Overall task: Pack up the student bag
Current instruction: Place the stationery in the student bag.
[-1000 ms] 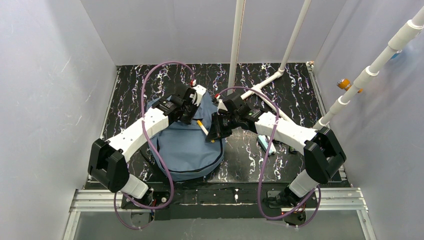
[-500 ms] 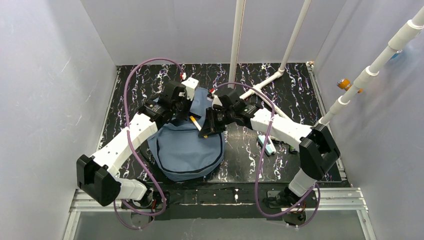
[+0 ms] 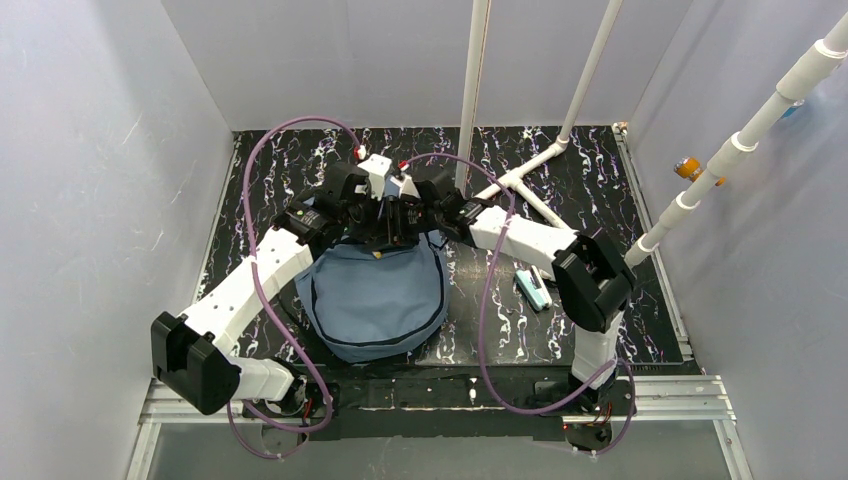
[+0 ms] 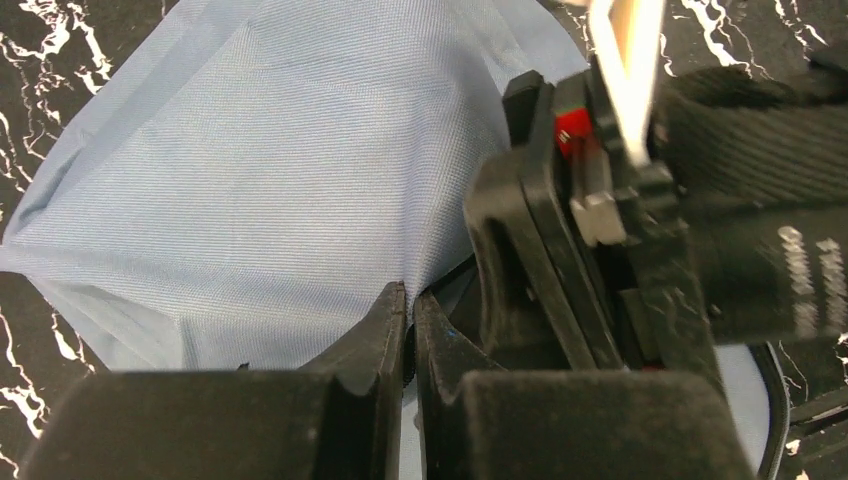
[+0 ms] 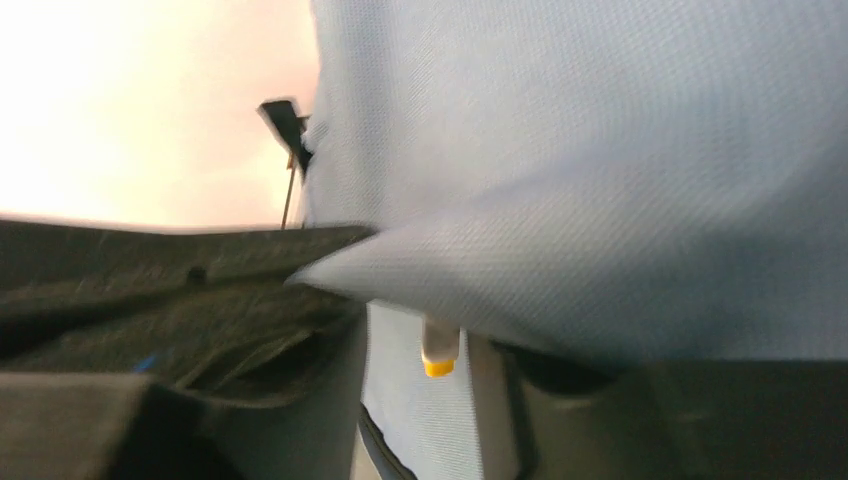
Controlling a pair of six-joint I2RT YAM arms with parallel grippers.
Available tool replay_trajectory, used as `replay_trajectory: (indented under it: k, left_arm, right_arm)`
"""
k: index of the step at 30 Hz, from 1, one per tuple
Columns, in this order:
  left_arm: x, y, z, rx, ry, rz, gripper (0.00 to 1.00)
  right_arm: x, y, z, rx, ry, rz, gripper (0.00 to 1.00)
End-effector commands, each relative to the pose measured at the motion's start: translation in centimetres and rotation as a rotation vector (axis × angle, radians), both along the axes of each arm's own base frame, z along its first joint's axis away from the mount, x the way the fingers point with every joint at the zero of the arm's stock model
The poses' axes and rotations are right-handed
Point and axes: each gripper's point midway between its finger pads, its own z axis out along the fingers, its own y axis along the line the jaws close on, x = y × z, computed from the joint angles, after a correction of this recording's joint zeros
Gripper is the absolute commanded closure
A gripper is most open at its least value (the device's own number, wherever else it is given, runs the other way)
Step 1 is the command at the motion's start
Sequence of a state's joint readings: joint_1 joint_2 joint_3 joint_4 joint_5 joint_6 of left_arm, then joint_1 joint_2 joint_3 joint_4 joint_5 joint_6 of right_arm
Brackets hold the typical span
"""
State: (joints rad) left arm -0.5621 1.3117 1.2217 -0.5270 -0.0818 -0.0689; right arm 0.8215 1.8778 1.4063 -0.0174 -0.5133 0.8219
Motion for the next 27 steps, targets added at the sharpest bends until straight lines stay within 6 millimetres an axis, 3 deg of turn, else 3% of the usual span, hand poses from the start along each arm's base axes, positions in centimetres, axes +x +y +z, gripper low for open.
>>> replay_trajectory:
  k: [1, 5, 9, 13, 18, 21, 25, 27]
  left_arm:
    - [-0.5, -1.7, 4.5, -0.123, -0.076, -0.042, 1.0]
    - [-0.7, -1.8, 4.2, -0.143, -0.06, -0.035, 1.0]
    - [-0.8, -1.9, 4.0, -0.149, -0.057, -0.034, 1.0]
    - [-1.1, -1.7, 4.0, -0.15, -0.056, -0.032, 1.0]
    - [-1.5, -1.6, 3.6, -0.158, -0.043, -0.025, 1.0]
    - [-1.7, -1.5, 3.5, -0.165, -0.036, -0.018, 1.0]
    - [-2.0, -1.4, 3.5, -0.175, -0.034, -0.01, 1.0]
    - [-2.1, -1.3, 3.5, -0.178, -0.036, -0.004, 1.0]
  right_arm:
    - [1.6, 1.3, 3.2, 0.07, -0.18, -0.007, 0.41]
    - [1.3, -1.0, 2.2, -0.03, -0.245, -0.021, 0.33]
    - [0.0, -2.8, 1.0, -0.107, -0.321, 0.0, 0.38]
    - [-0.7, -3.8, -0.3, -0.208, -0.461, 0.003, 0.58]
    - [-0.5, -3.2, -0.6, -0.256, -0.562, 0.001, 0.65]
    - [0.3, -3.0, -0.5, -0.315, -0.649, -0.038, 0.77]
    - [2.0, -3.2, 1.2, -0.326, -0.732, -0.134, 0.99]
    - [2.7, -2.8, 3.0, -0.272, -0.762, -0.186, 0.99]
